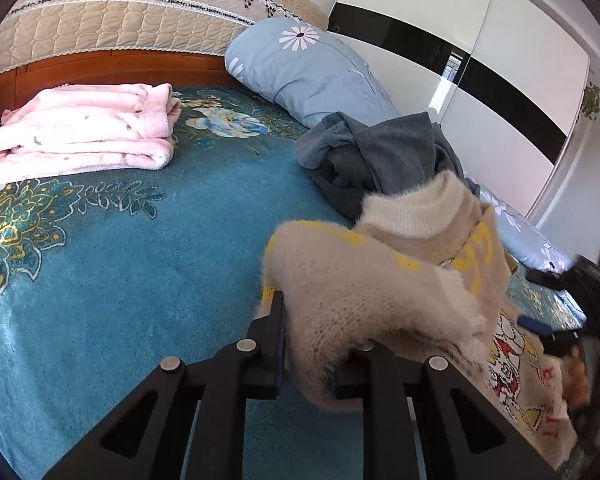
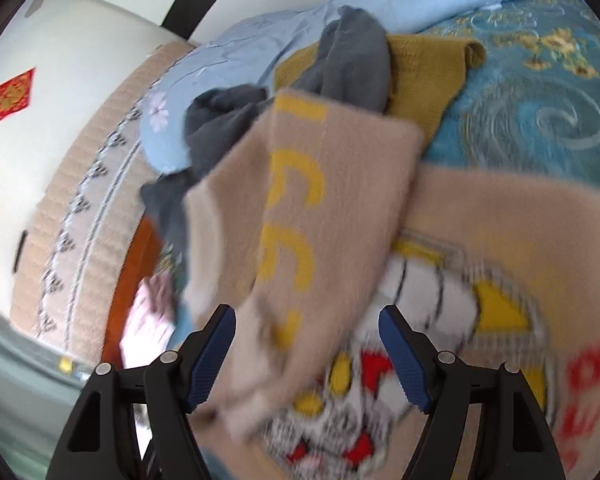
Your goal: Fold clothes
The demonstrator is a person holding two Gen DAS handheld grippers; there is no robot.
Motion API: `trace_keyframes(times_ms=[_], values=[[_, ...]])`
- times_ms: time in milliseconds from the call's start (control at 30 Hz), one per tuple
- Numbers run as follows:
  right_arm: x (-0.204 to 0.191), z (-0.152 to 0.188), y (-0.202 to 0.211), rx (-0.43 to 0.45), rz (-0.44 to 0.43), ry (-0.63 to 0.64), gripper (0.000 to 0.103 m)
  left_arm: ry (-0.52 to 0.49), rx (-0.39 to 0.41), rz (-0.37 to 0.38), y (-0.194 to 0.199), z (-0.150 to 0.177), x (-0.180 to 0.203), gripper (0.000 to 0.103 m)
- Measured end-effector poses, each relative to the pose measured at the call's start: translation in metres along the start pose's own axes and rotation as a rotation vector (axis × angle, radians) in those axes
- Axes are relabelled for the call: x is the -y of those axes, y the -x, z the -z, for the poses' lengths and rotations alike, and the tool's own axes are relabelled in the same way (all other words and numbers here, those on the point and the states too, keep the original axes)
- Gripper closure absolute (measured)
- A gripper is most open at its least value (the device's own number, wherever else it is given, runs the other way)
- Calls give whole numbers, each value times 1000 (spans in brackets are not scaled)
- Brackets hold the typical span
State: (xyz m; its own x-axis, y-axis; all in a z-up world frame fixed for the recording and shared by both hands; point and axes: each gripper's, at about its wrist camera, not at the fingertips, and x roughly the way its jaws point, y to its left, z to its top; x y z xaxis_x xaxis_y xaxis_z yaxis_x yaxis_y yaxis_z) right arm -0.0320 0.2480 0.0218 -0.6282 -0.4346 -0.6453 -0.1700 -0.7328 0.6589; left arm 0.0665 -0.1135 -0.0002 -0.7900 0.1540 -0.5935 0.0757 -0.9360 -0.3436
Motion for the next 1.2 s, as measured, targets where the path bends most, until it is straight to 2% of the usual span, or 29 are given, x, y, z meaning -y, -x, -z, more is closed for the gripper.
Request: trace_keyframes(times_ms=[100,233,467,600,667,733,767,900,1100,1200], values=[[14,-18,-11,25,38,-49,26,25,-24,9,-4,0,-4,83],[34,-28,-23,34,0,-112,28,55,-48,21,-9,0,-7,83],[19,-41,-40,34,-74,-49,35,125,-78,67,-15,-2,-16,81],[24,-40,-49,40,-166,-66,49,137,-81,78,-16,-3,-17,80],[35,-39,-48,56,-246,-116,57,139,-83,83,-16,-3,-16,80],[46,-37,-44,74,-313,-175,71,145,-86,88,-17,-3,-17,80],[51,-36,-41,81,-340,-198,73,149,-88,90,-17,-3,-18,80],[53,-32,-40,58,-322,-201,77,146,-89,90,-16,-3,-18,80],[28,-19,-44,-60,-221,-103,77,148,-90,88,-17,-3,-18,79],[24,-20,-45,-54,-210,-92,77,143,-89,84,-18,-4,-17,79]])
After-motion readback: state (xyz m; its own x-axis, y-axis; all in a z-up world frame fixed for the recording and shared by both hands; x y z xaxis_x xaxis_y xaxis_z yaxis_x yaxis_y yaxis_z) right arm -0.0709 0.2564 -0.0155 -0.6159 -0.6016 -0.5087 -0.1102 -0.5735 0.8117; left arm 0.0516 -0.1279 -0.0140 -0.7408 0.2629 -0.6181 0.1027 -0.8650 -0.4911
